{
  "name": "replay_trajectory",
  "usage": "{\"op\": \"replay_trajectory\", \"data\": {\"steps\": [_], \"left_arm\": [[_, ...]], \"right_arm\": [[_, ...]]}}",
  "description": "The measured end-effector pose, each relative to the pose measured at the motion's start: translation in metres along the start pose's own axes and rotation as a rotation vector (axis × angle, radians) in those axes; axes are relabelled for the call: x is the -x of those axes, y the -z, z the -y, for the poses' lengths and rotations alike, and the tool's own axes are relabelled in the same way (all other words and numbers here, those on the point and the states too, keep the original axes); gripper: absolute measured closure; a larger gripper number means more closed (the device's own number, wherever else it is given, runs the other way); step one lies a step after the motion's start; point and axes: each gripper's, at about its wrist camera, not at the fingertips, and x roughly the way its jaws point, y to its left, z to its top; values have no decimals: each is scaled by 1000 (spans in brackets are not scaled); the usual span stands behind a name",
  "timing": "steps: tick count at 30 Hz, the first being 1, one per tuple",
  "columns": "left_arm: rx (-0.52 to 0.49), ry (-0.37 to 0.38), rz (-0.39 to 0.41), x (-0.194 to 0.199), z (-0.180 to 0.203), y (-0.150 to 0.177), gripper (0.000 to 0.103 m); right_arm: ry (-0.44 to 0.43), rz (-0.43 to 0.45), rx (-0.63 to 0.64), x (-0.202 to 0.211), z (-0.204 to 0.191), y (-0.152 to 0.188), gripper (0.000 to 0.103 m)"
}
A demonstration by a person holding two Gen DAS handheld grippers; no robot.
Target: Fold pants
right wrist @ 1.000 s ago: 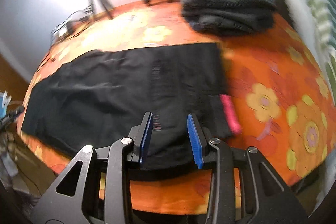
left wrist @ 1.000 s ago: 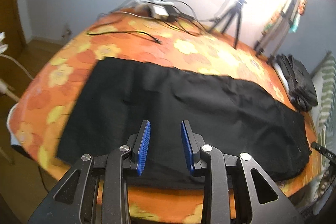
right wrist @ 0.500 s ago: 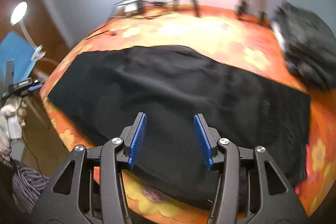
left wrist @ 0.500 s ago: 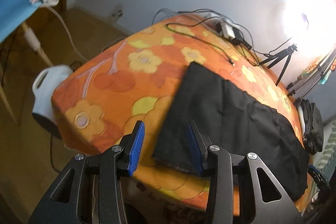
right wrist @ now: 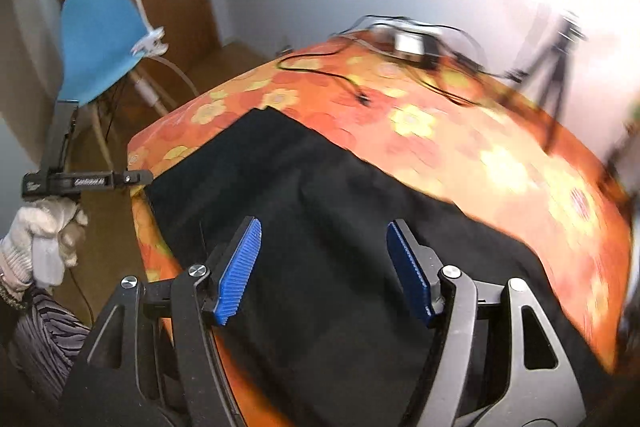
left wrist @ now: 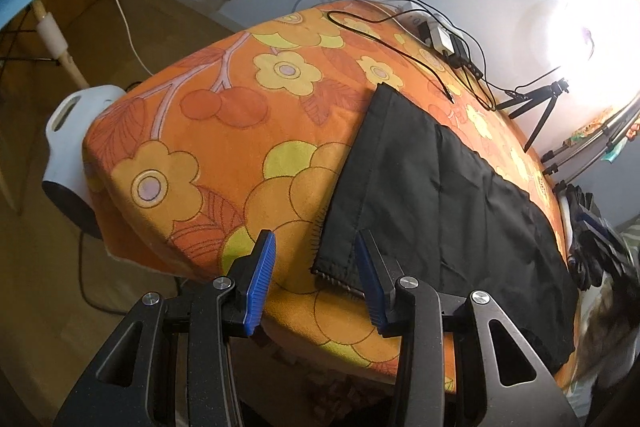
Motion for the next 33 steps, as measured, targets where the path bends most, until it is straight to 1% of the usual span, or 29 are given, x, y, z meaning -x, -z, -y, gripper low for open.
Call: {"op": "replay_trajectory", "data": {"steps": [4,7,9,11,14,16,18,21,22,25,28,29,30,33], "left_arm": [[-40,-9,0,1,6,3,64],[-60,-16,5,2,9,3,63],[-70,-20,7,1,12,3,63],[-91,-26,7,0,16,3,63],[-123,-33,1,-5,24,3,63],[-134,-37,-1,-7,28,2,63],[-145,-40,-3,-9,31,1,63],[-150,-48,-6,-11,33,2,63],[-147,-48,-12,-13,33,2,63],[-134,-49,-18,-15,30,2,63],[-134,-55,-12,-15,32,1,63],[-133,-56,-10,-14,32,1,63],[-131,-55,-9,-14,31,1,63],[-128,-52,-14,-16,31,1,63]], "right_arm": [[-31,-55,97,-54,-16,-38,35],[-54,-95,173,-94,-28,-59,35],[-64,-120,209,-118,-35,-70,43],[-82,-143,234,-138,-41,-79,48],[-96,-162,271,-166,-47,-91,49],[-107,-172,278,-179,-47,-95,51],[-136,-188,275,-189,-48,-97,59],[-136,-210,311,-202,-53,-96,59],[-138,-198,319,-202,-54,-97,59],[-147,-204,323,-206,-54,-100,59],[-149,-199,357,-203,-59,-98,74],[-148,-200,367,-202,-60,-97,86],[-144,-204,373,-201,-60,-96,93],[-146,-205,375,-195,-59,-94,97]]}}
